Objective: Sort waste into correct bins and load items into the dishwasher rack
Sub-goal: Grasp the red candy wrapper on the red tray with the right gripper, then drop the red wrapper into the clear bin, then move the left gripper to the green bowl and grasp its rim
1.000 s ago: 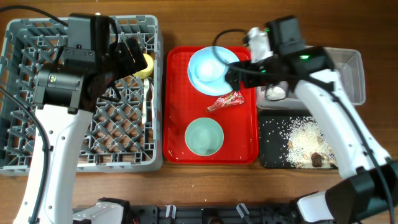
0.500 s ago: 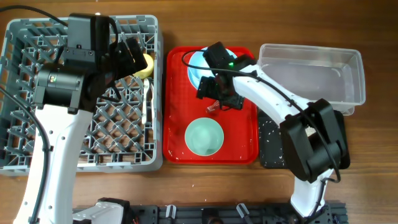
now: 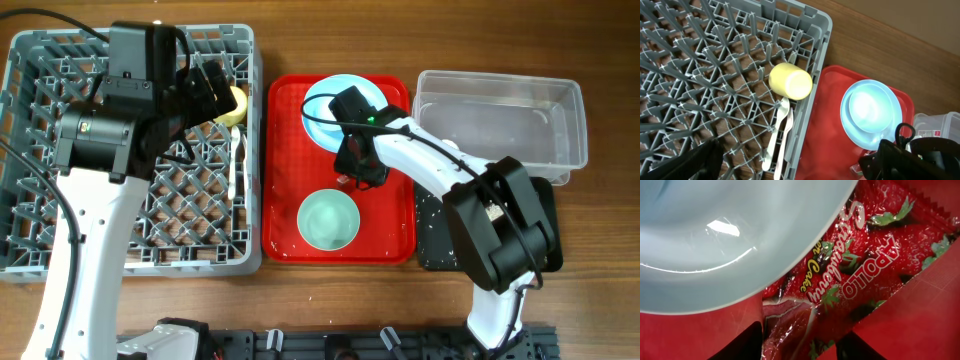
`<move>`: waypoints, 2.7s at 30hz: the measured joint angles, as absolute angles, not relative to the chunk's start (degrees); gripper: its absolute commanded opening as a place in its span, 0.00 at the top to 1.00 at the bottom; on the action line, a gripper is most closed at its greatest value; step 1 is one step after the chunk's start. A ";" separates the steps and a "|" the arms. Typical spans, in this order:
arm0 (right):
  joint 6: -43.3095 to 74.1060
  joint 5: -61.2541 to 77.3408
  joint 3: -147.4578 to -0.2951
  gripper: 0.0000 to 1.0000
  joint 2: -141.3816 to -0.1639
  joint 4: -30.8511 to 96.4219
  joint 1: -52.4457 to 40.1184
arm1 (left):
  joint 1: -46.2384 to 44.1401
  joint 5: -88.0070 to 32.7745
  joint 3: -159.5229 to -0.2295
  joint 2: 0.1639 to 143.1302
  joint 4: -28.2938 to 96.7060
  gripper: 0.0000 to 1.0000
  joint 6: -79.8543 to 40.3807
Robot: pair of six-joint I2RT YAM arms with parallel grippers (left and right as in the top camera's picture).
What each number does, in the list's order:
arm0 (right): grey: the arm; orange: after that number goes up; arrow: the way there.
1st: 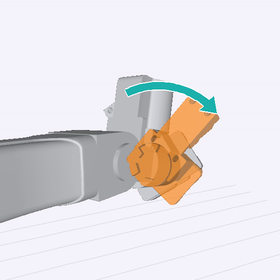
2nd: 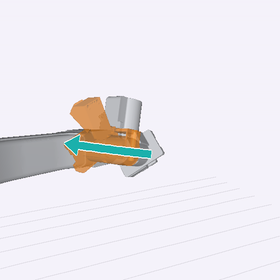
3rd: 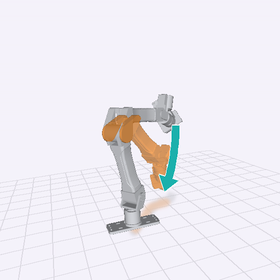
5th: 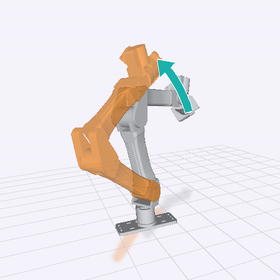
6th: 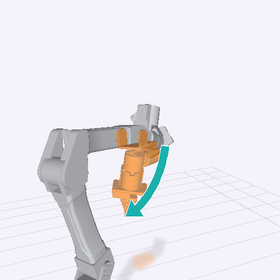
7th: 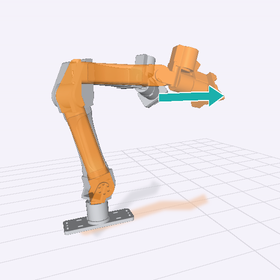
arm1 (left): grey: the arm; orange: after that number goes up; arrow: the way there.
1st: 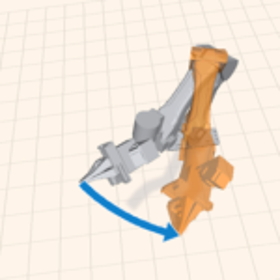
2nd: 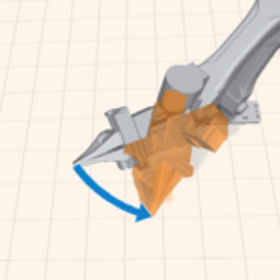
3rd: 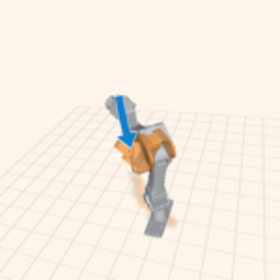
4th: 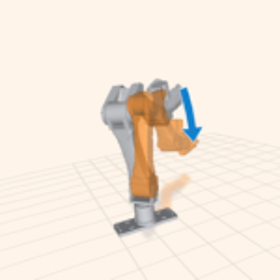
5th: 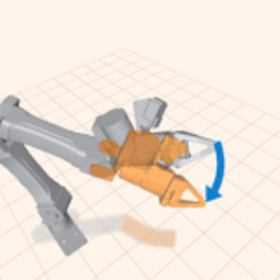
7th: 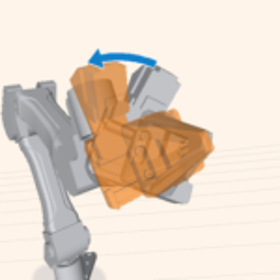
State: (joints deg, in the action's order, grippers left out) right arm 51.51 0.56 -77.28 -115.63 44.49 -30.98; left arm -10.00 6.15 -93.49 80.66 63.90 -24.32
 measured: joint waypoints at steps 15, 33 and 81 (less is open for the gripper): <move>47.22 -12.62 -76.31 0.69 -87.09 52.58 -21.47 | -10.00 6.15 -93.49 80.66 63.90 0.00 -24.32; 34.15 -12.43 -76.31 0.00 -88.31 53.17 -4.29 | -10.00 6.15 -93.49 80.66 63.90 0.00 -24.32; 34.15 -12.23 -76.31 0.00 -88.31 53.10 -4.29 | -59.05 6.87 -64.90 98.50 42.94 0.70 -39.90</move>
State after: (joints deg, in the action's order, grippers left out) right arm 34.15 -12.23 -76.31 -88.31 53.10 -4.29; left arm -59.05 6.87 -64.90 98.50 42.94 -39.90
